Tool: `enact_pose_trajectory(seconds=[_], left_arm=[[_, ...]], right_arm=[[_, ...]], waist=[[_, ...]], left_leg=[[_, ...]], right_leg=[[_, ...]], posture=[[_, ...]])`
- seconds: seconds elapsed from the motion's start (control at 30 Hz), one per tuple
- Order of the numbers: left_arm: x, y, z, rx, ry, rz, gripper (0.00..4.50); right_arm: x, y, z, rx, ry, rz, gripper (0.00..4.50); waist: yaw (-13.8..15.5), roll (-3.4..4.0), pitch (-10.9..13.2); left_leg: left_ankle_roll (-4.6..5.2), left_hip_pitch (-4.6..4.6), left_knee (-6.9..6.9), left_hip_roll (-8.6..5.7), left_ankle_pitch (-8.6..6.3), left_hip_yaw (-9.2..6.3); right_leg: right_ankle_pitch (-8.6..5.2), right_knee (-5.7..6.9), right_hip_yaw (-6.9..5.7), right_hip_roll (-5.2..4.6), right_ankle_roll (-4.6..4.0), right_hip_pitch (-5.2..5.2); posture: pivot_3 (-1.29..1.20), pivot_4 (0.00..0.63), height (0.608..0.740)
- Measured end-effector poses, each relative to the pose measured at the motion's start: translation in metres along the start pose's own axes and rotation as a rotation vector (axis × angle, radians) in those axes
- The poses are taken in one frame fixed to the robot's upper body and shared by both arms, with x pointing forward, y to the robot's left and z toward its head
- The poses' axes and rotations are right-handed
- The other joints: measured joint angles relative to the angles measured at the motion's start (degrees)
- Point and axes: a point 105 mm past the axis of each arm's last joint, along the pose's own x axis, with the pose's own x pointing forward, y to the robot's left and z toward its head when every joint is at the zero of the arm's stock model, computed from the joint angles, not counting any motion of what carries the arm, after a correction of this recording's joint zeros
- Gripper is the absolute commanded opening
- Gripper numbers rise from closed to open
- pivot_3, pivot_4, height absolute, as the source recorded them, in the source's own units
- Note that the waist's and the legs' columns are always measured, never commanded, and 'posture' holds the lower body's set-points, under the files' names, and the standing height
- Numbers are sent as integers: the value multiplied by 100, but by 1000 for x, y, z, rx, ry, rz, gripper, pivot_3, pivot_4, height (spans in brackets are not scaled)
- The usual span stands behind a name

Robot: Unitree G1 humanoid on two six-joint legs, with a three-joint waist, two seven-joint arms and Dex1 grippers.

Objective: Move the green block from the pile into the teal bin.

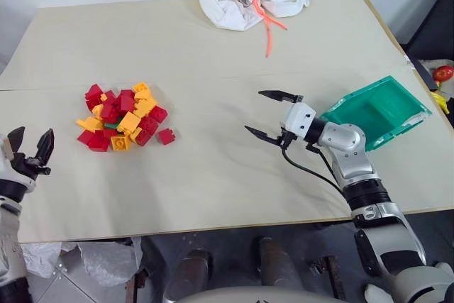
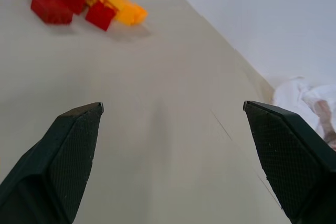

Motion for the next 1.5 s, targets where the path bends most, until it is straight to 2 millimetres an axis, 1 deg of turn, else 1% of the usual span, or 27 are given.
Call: enact_pose_trajectory(seconds=[0.07,0.2,0.27,0.37,0.4,0.47,0.53,0.63,0.67,0.77,0.8,0.97,1.13,1.2,1.27,1.4,1.5], left_arm=[[10,0,1,-5,11,-52,1206],[43,-2,-4,-72,42,-141,39],[56,-6,-9,-104,67,-176,14],[77,-14,-24,-152,125,-204,14],[78,-14,-25,-156,131,-206,14],[86,-24,-30,-175,161,-256,14],[92,-35,-31,-181,170,-312,14],[97,-49,-24,-183,162,-405,14],[98,-57,-21,-183,161,-457,14],[93,-75,-25,-202,197,-571,14],[89,-87,-25,-210,211,-645,14],[71,-124,-20,-253,241,-843,14],[59,-146,-12,-307,240,-928,14],[59,-146,-11,-322,229,-906,14],[64,-136,-9,-329,213,-837,14],[76,-104,-3,-308,158,-622,14],[82,-82,-16,-314,193,-463,14]], right_arm=[[2,2,0,32,-6,10,4500],[6,6,2,61,-27,21,4500],[8,7,3,62,-33,23,4500],[9,7,4,61,-39,23,4500],[10,7,4,61,-42,23,4500],[10,7,5,60,-43,17,4500],[10,7,4,60,-43,13,4500],[9,7,3,65,-39,3,4500],[8,8,1,70,-35,0,4500],[7,11,-1,78,-27,0,4500],[6,12,-2,80,-24,0,4500],[7,11,-2,76,-25,-4,4500],[7,11,-2,73,-26,-6,4500],[8,10,-1,71,-28,-6,4500],[10,8,1,62,-31,-4,4500],[12,6,2,56,-33,-5,4500],[14,8,2,64,-36,-3,4500]], waist=[[4,2,1],[0,3,2],[-19,3,2],[-98,2,1],[-118,1,1],[-154,0,0],[-192,0,0],[-205,1,0],[-205,1,-1],[-170,7,-2],[-140,7,-1],[-131,10,-1],[-141,10,-1],[-144,10,-1],[-157,10,0],[-186,10,0],[-182,10,0]], left_leg=[[1,0,0,-4,0,-2],[1,0,2,-7,0,-4],[1,-1,1,-10,0,-4],[1,-6,2,-28,-1,-4],[2,-8,2,-28,-1,-4],[2,-13,5,-29,-1,2],[2,-22,9,-29,-1,7],[2,-29,17,-27,-1,10],[2,-31,25,-27,-1,10],[5,-35,45,-32,-2,9],[5,-43,59,-33,-2,6],[6,-44,76,-35,-3,7],[5,-53,75,-31,-4,8],[5,-55,76,-31,-4,8],[3,-58,77,-28,-5,9],[-1,-56,75,-22,-7,9],[0,-56,76,-25,-7,9]], right_leg=[[0,1,-2,-2,0,0],[0,12,-6,-1,0,0],[0,27,-7,-3,0,-3],[0,38,-16,-5,0,-16],[0,38,-18,-6,0,-18],[0,51,-31,-14,0,-37],[0,61,-32,-15,0,-54],[0,72,-34,-19,-2,-64],[0,78,-33,-20,-2,-64],[0,91,-30,-27,-2,-63],[0,92,-31,-27,-1,-64],[2,97,-23,-28,-1,-64],[3,99,-23,-25,-2,-76],[3,97,-23,-24,-3,-80],[4,96,-24,-20,-4,-85],[5,96,-24,-15,-7,-85],[5,96,-24,-17,-7,-85]], posture=[[0,150,740],[0,150,740],[0,150,740],[0,150,740],[0,150,740],[0,150,740],[0,150,740],[0,150,740],[0,150,740],[0,150,740],[0,150,740],[0,150,740],[0,150,740],[0,150,740],[0,150,740],[0,150,740],[0,150,740]])
